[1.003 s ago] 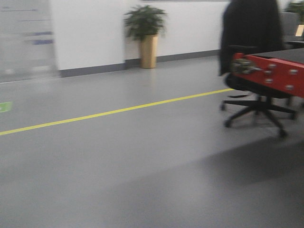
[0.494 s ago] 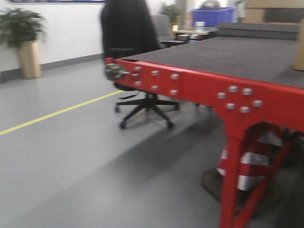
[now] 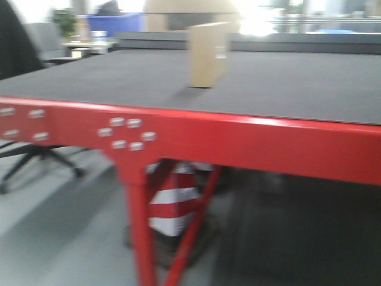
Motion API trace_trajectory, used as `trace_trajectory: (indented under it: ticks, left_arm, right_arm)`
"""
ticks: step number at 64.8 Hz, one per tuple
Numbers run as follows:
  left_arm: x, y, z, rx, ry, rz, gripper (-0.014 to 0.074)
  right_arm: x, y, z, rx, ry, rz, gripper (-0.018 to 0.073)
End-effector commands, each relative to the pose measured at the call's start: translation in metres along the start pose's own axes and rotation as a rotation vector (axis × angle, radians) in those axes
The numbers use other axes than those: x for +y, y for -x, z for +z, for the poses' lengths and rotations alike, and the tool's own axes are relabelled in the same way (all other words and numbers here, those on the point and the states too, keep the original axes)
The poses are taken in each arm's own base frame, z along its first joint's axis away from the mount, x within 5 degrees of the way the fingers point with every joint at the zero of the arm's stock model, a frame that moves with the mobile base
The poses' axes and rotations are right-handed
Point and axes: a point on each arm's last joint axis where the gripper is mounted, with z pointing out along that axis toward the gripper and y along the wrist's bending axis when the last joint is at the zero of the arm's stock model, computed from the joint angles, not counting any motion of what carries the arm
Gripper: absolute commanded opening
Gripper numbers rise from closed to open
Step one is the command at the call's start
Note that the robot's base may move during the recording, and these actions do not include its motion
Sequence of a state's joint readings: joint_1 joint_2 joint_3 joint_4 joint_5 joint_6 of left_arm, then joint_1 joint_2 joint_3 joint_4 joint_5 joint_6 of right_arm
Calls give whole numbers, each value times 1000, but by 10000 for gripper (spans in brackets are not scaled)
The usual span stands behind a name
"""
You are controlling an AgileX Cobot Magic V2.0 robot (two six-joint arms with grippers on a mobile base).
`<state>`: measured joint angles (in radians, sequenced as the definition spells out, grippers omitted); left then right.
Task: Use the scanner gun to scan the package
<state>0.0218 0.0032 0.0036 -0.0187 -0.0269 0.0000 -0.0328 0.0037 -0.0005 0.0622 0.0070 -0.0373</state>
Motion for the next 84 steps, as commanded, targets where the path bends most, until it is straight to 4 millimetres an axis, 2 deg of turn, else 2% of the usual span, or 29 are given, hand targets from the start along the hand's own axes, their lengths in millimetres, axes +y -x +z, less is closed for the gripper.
trace_trajectory:
  ticks: [1,84]
  left_arm:
    - [0,3,0,-22,3,2,-111]
    - [0,3,0,-22,3,2,-111]
  right_arm:
    - [0,2,0,-25,-5,-3,-154]
    - [0,2,0,-25,-5,-3,-154]
